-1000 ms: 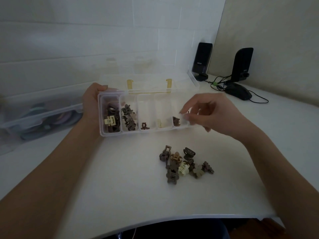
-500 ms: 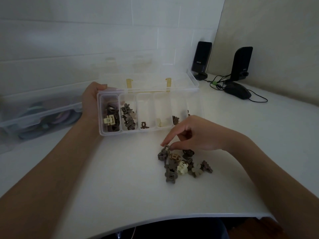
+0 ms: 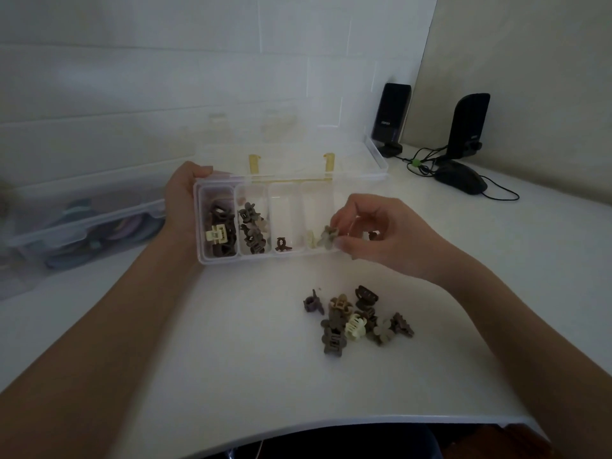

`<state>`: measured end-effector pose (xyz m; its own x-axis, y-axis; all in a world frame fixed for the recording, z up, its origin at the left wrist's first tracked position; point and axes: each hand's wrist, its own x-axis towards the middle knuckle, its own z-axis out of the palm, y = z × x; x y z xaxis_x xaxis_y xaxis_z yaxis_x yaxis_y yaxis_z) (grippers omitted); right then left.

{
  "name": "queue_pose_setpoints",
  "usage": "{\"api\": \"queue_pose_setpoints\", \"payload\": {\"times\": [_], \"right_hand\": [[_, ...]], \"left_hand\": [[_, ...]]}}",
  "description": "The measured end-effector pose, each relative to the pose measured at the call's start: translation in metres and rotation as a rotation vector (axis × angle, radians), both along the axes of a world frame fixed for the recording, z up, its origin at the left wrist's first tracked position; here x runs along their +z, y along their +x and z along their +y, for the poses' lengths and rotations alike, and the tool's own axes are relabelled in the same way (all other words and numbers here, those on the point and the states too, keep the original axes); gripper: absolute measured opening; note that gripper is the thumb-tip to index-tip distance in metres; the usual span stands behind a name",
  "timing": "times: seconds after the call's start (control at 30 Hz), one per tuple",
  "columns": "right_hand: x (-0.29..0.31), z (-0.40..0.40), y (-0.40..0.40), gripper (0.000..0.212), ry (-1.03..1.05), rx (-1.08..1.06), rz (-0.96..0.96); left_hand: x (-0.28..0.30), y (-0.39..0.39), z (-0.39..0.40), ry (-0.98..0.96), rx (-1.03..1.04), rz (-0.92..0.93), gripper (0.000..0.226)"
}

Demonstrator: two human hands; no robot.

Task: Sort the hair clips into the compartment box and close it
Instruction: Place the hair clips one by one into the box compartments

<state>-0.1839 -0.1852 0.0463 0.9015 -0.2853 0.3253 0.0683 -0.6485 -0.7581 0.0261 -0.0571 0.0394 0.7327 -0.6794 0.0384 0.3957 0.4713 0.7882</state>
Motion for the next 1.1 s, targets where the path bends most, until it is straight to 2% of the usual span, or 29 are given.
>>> {"api": "queue_pose_setpoints", "payload": {"times": [0.1, 0.27, 0.37, 0.5, 0.63, 0.7, 0.73, 0.8, 0.87, 0.97, 1.1], "right_hand": [[0.000, -0.001, 0.001, 0.018, 0.079, -0.042, -0.060], [-0.004, 0.000, 0.003, 0.015, 0.081, -0.071, -0.101], [-0.007, -0.001, 0.005, 0.014, -0.019, -0.130, -0.156], [0.001, 0.010, 0.016, 0.012, -0.083, -0.170, -0.285], [0.015, 0.031, 0.041, 0.010, -0.374, -0.068, -0.250], [0.016, 0.037, 0.055, 0.008, -0.622, -0.106, -0.222], [0.014, 0.039, 0.062, 0.007, -0.776, -0.137, -0.227], [0.008, 0.042, 0.070, 0.007, -0.973, -0.196, -0.230], [0.007, 0.044, 0.073, 0.005, -0.953, -0.274, -0.197], [0.007, 0.040, 0.070, 0.006, -0.880, -0.371, -0.150], [0.008, 0.036, 0.061, 0.021, -0.915, -0.381, -0.080]], "left_hand": [[0.000, 0.000, 0.000, -0.009, -0.014, 0.004, 0.013], [-0.004, 0.004, -0.002, 0.003, -0.027, -0.015, 0.016], [-0.008, 0.008, -0.004, 0.049, -0.032, -0.027, 0.022], [-0.011, 0.007, -0.008, 0.012, -0.045, -0.011, 0.024], [-0.012, 0.005, -0.007, 0.096, -0.148, 0.032, 0.043], [-0.009, 0.001, -0.007, 0.095, -0.120, -0.012, 0.024], [-0.009, 0.000, -0.007, 0.062, -0.124, -0.020, 0.023], [-0.010, -0.003, -0.008, 0.005, -0.149, -0.004, 0.039], [-0.012, 0.000, -0.010, 0.014, -0.123, 0.017, 0.046], [-0.011, 0.002, -0.012, 0.088, -0.089, 0.003, 0.023], [-0.014, 0.003, -0.012, 0.135, -0.028, -0.019, 0.024]]}}
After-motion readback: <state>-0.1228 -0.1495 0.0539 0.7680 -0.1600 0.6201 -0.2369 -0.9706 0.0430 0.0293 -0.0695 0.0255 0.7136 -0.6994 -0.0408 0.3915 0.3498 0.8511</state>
